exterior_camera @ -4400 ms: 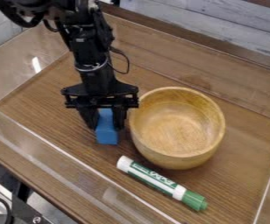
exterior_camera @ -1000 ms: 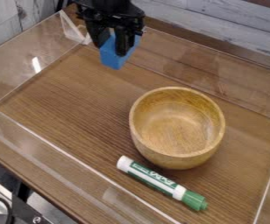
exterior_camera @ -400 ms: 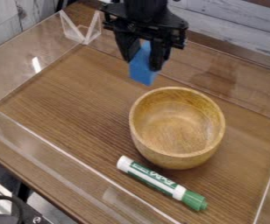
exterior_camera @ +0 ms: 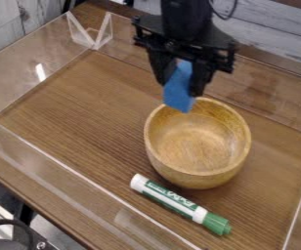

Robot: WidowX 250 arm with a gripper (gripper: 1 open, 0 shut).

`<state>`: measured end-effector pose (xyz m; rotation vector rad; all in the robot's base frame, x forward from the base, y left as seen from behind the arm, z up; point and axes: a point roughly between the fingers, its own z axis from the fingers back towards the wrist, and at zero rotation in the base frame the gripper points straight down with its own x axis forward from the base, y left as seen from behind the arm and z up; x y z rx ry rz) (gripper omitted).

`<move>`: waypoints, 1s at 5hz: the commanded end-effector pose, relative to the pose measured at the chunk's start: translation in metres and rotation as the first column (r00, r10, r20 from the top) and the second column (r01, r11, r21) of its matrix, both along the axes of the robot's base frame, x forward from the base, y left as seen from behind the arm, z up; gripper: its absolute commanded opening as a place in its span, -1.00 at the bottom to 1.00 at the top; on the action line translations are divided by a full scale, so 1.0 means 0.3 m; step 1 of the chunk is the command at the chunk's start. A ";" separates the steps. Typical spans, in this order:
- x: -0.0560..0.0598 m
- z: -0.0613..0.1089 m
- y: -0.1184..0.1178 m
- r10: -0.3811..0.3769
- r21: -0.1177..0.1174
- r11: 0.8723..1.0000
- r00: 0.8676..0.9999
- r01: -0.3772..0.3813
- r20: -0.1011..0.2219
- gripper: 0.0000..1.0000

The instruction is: Put the blue block in the brown bowl

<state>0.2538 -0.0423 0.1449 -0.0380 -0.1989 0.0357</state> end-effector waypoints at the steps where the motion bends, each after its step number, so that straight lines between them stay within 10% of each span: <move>1: -0.004 0.029 -0.033 -0.014 -0.004 1.000 0.998 0.015 0.061 -1.00; 5: -0.019 -0.126 -0.072 -0.065 -0.004 0.998 0.995 0.066 0.078 -1.00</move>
